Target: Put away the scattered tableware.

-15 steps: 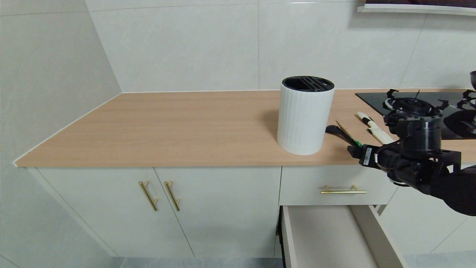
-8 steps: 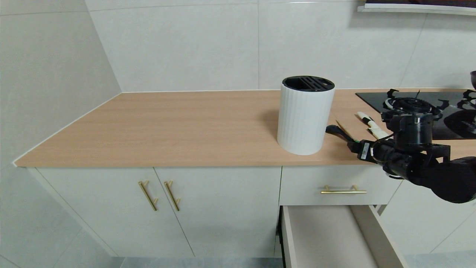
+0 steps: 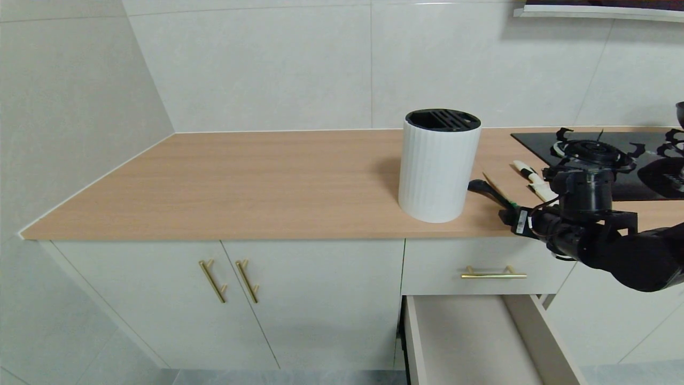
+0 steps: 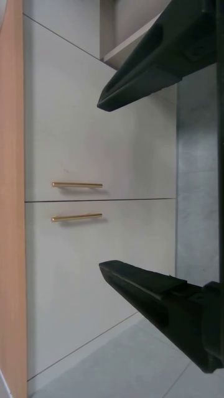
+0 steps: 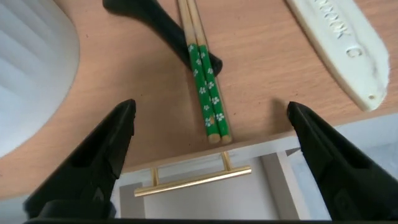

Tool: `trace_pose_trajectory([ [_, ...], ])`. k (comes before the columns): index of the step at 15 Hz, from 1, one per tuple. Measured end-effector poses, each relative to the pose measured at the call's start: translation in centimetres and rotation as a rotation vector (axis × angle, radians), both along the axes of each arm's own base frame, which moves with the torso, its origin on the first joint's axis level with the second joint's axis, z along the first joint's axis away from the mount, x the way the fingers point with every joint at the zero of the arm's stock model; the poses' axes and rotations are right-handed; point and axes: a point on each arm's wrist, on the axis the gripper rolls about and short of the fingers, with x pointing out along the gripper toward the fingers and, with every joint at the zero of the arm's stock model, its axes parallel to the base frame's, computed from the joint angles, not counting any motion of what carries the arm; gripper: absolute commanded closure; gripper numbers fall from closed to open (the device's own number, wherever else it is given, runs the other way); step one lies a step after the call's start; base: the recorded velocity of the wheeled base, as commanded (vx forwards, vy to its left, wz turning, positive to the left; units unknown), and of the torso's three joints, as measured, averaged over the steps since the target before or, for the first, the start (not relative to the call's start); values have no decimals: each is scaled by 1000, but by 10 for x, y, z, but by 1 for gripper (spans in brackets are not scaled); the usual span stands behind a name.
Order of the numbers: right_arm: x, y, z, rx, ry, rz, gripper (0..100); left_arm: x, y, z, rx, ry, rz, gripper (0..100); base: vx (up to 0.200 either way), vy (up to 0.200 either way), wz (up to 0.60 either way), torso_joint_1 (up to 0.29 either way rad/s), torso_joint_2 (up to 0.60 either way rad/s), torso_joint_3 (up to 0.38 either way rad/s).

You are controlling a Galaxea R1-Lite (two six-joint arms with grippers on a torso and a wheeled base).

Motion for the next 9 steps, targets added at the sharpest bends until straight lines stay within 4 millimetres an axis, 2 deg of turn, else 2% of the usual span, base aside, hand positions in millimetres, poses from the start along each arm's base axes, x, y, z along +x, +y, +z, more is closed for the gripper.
trace_pose_trajectory([
  [9, 0, 0, -2, -1, 5, -1, 100, 0, 0, 0, 0, 0, 1, 0, 0, 0, 0, 0, 0, 0],
])
